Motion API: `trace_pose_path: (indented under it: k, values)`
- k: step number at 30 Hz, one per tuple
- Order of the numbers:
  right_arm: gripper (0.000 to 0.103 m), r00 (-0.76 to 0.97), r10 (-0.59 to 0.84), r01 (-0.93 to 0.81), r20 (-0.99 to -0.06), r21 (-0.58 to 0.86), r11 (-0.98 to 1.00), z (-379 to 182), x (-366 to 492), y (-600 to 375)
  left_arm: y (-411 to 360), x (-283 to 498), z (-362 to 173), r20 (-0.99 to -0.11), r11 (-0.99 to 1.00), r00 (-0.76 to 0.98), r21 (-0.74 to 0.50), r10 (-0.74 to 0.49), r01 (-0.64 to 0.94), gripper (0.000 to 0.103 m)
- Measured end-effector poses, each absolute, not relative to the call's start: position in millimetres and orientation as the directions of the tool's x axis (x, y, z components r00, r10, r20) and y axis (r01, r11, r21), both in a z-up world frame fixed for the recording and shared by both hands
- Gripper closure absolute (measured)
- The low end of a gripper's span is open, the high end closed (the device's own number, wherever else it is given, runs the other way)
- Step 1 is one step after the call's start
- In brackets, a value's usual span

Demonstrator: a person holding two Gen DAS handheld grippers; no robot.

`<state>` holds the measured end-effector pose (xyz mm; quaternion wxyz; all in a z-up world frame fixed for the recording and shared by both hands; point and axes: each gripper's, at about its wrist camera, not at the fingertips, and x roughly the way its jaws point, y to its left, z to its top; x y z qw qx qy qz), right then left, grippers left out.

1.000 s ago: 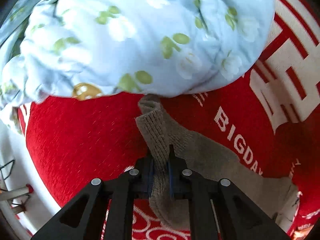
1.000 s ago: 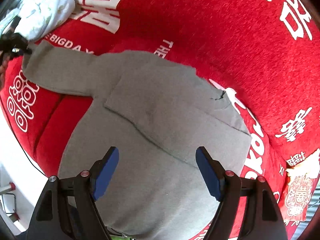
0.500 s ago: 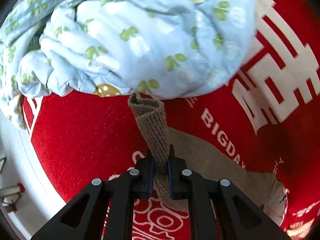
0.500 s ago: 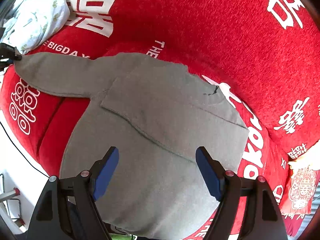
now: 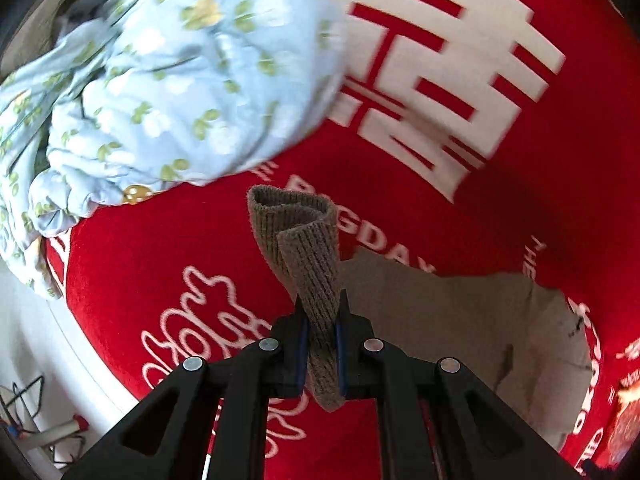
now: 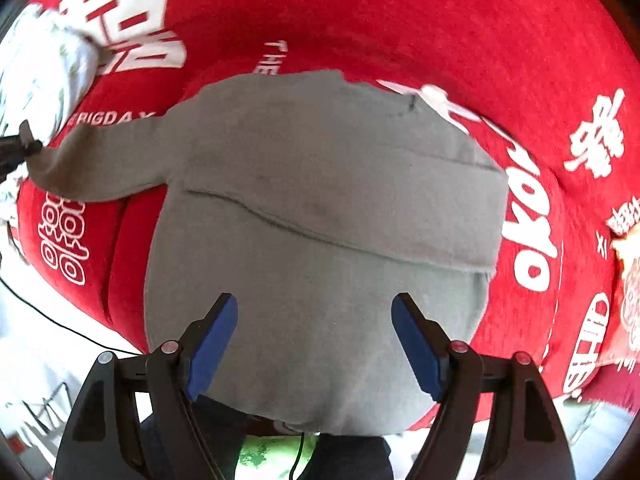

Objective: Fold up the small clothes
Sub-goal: 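Carry the gripped sleeve with the left tool across the sweater body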

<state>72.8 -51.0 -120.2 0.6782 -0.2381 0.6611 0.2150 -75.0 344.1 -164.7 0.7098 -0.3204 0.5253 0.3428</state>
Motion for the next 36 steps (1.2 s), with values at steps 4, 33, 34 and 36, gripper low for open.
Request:
trace_pose_path:
  k: [4,33,34,36]
  values:
    - [0.021,0.046,-0.017,-0.589,-0.999,-0.041,0.807,-108,83,-67,320,-59,-154,-0.963,0.589,0.221,-0.091,0.153,-0.803,0.091]
    - [0.021,0.155,0.078,-0.545,-0.985,-0.020,0.838,-61,124,-198,186,-1,-79,-0.950,0.660,0.243,-0.055,0.196,-0.749,0.091]
    - [0.021,0.152,0.078,-0.540,-0.985,-0.017,0.841,-62,125,-201,184,1,-78,-0.951,0.660,0.242,-0.057,0.194,-0.749,0.091]
    - [0.021,0.150,0.086,-0.534,-0.985,-0.008,0.846,-62,128,-207,180,4,-75,-0.952,0.657,0.242,-0.061,0.188,-0.751,0.091]
